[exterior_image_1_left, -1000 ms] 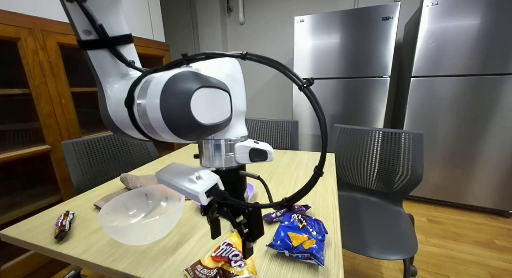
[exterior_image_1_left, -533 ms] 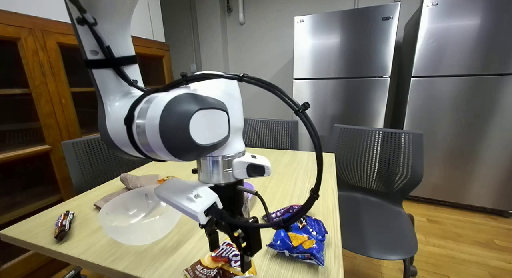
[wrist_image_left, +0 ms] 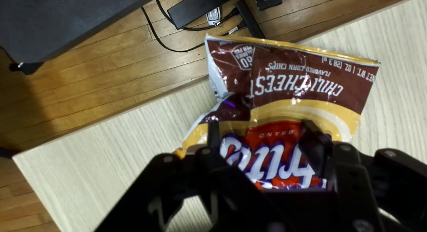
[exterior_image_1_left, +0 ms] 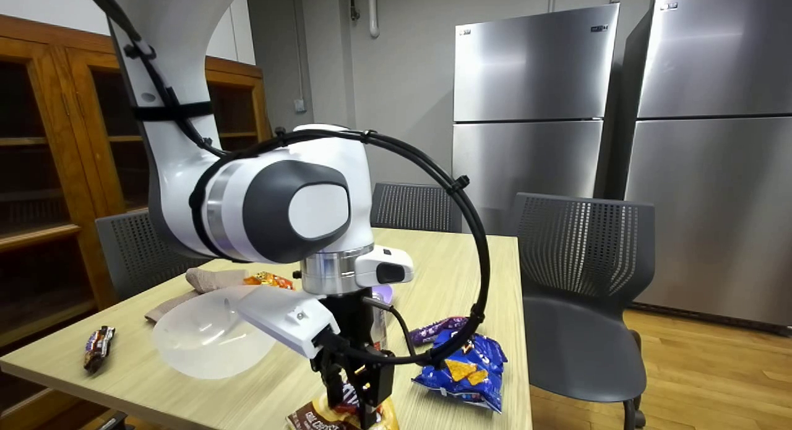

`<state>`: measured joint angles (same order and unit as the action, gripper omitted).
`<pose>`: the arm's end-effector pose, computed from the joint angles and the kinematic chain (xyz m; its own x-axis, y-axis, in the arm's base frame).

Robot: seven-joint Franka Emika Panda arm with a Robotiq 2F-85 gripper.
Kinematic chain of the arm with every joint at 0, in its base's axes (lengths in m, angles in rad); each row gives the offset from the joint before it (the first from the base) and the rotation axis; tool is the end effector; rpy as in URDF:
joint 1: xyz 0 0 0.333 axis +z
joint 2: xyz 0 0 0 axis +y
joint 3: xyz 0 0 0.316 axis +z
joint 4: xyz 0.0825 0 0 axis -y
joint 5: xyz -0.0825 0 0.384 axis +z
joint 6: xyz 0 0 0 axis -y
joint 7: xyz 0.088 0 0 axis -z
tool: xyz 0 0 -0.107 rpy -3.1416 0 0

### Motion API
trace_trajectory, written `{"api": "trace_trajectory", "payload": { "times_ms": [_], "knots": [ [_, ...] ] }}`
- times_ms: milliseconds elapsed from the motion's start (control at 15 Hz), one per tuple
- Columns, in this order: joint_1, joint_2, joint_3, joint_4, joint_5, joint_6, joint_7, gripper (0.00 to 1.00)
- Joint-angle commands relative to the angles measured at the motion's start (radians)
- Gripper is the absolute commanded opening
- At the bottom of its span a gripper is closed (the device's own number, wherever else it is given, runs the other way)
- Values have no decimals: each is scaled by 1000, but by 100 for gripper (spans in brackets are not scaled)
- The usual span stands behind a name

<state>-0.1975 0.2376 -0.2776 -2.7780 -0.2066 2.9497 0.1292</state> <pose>0.3270 -0.1639 0.1401 0.9203 -0.3866 -0.0605 -0.3798 -0.9197 0.0993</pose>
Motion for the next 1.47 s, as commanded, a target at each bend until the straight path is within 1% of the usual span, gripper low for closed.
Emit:
{"api": "trace_trajectory", "payload": {
  "times_ms": [0, 267, 333, 600, 800, 1133, 1400],
  "knots": [
    [20, 20, -14, 8, 33, 20, -32, 34],
    [21, 24, -15, 13, 45, 20, -33, 3],
    [21, 23, -15, 13, 45, 19, -33, 0],
    [22, 5, -25, 7, 38, 18, -42, 0],
    [27, -44, -46, -8, 24, -27, -50, 0],
    [-3, -128, -34, -7, 18, -108, -159, 0],
    [-12, -216, -26, -8, 9, -165, -225, 0]
  ]
}}
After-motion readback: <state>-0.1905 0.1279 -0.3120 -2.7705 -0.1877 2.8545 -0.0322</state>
